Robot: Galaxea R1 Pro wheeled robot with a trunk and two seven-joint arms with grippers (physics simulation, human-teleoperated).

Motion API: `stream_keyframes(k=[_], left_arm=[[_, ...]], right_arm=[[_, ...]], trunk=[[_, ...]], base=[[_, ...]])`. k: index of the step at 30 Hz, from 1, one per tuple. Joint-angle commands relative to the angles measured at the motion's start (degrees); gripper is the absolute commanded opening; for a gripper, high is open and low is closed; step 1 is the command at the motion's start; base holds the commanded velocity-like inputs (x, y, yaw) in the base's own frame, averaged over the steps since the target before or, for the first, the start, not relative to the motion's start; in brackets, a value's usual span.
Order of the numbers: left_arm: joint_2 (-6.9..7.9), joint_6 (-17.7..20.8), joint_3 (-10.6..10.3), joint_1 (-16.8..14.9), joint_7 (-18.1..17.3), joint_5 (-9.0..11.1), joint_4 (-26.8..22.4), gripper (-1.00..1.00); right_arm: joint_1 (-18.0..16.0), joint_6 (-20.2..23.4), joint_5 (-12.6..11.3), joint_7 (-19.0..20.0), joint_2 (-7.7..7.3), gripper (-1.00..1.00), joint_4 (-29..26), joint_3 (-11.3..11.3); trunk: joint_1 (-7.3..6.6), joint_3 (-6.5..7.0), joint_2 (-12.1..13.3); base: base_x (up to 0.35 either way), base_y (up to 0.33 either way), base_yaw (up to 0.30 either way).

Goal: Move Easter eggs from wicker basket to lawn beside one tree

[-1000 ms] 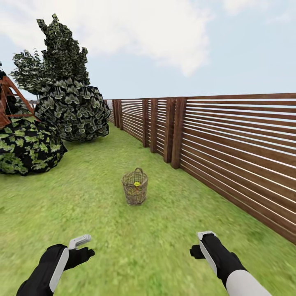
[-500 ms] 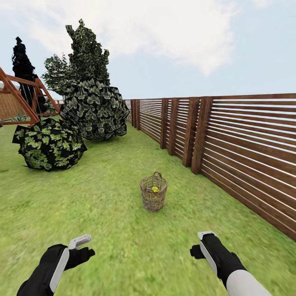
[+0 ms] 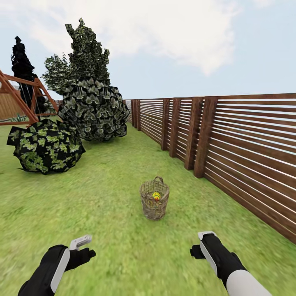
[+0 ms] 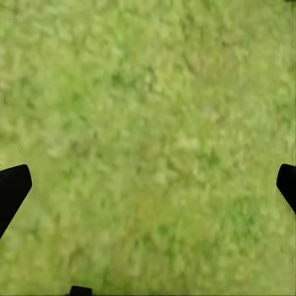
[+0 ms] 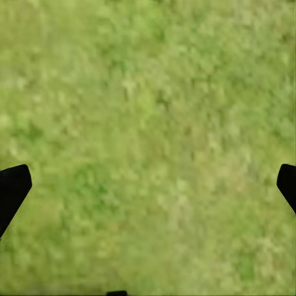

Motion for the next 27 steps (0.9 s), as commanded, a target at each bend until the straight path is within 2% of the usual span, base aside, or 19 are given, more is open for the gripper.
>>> stream_keyframes(k=[1, 3, 5, 6, 7, 8, 10, 12, 16, 27], left_arm=[[0.04, 0.3, 0.1, 0.0, 0.0, 0.2, 0.0, 1.00], [0.51, 0.3, 0.2, 0.0, 0.0, 0.1, -0.1, 1.00], [2.04, 0.5, 0.3, 0.0, -0.1, 0.1, -0.2, 1.00], [3.46, 0.6, 0.3, 0.0, -0.2, 0.2, -0.2, 1.00], [6.48, 0.6, 0.3, 0.0, -0.3, 0.4, -0.1, 1.00], [7.11, 0.7, 0.4, 0.0, -0.4, 0.4, -0.1, 1.00], [8.98, 0.7, 0.6, 0.0, -1.2, 0.6, -0.1, 1.00], [10.91, 0.7, 0.8, 0.0, -3.4, 0.6, -0.4, 1.00], [11.44, 0.7, 0.7, 0.0, -4.7, 0.7, -0.5, 1.00], [11.13, 0.5, 0.5, 0.0, -4.9, 0.5, -0.2, 1.00]], right_arm=[[0.0, 0.3, -0.3, -0.3, -0.07, 1.00, -0.1, 0.4], [0.0, 0.3, -0.3, -0.3, -0.07, 1.00, -0.1, 0.4], [0.0, 0.3, -0.3, -0.3, -0.10, 1.00, -0.1, 0.4], [0.0, 0.3, -0.3, -0.3, -0.19, 1.00, -0.1, 0.4], [0.0, 0.3, -0.3, -0.3, -0.51, 1.00, -0.1, 0.4], [0.0, 0.3, -0.3, -0.3, -0.68, 1.00, 0.0, 0.4], [0.0, 0.3, -0.3, -0.3, -2.39, 1.00, 0.3, 0.3], [0.0, 0.4, -0.4, -0.1, -5.50, 1.00, 0.5, 0.4], [0.0, 0.4, -0.4, 0.0, -6.92, 1.00, 0.5, 0.3], [0.0, 0.4, -0.7, 0.1, -6.90, 1.00, 0.2, 0.3]], trunk=[[0.03, -0.07, 0.0], [0.03, -0.07, 0.0], [0.03, -0.07, 0.0], [0.03, -0.07, 0.0], [0.03, -0.07, 0.0], [0.03, -0.07, 0.0], [0.03, -0.07, 0.0], [0.03, -0.07, 0.0], [0.03, -0.07, 0.0], [0.03, -0.07, 0.0]], base=[[0.337, 0.000, 0.000], [0.337, 0.000, 0.000], [0.337, 0.000, 0.000], [0.337, 0.000, 0.000], [0.337, 0.000, 0.000], [0.337, 0.000, 0.000], [0.337, 0.000, 0.000], [0.337, 0.000, 0.000], [0.337, 0.000, 0.000], [0.337, 0.000, 0.000]])
